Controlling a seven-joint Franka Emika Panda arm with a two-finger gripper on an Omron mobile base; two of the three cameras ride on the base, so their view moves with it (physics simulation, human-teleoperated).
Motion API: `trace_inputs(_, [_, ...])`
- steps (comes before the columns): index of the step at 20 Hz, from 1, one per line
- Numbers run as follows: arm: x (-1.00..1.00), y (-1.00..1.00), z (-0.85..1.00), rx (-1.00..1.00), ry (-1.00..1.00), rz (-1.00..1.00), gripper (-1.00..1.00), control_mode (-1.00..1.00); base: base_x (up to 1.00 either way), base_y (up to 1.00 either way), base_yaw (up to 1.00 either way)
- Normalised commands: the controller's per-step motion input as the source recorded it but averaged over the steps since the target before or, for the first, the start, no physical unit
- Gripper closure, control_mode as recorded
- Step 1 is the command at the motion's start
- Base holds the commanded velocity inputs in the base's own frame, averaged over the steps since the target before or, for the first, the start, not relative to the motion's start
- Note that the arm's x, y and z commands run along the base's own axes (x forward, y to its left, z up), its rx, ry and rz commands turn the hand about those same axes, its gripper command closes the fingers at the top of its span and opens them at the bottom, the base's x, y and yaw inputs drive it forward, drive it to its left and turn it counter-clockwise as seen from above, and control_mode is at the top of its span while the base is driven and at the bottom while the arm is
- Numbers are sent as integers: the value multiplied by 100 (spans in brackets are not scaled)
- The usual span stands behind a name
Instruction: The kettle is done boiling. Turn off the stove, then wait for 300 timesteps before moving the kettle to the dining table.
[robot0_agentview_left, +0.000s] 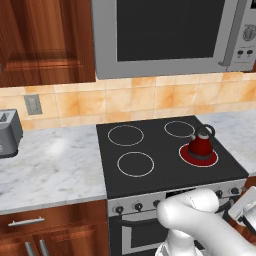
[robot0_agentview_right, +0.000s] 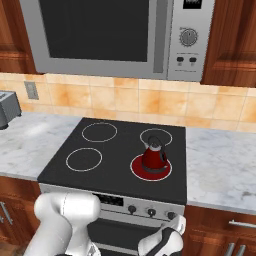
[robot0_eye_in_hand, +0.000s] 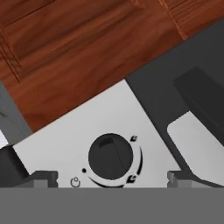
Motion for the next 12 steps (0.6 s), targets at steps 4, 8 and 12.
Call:
trace_inputs(4, [5,-12,-12,0,0,0,-100,-100,0,0,0])
trace_inputs(8, [7,-10,-6,0,0,0,-100,-100,0,0,0])
trace_inputs(12, [10,-1,-2,0,0,0,-100,-100,0,0,0])
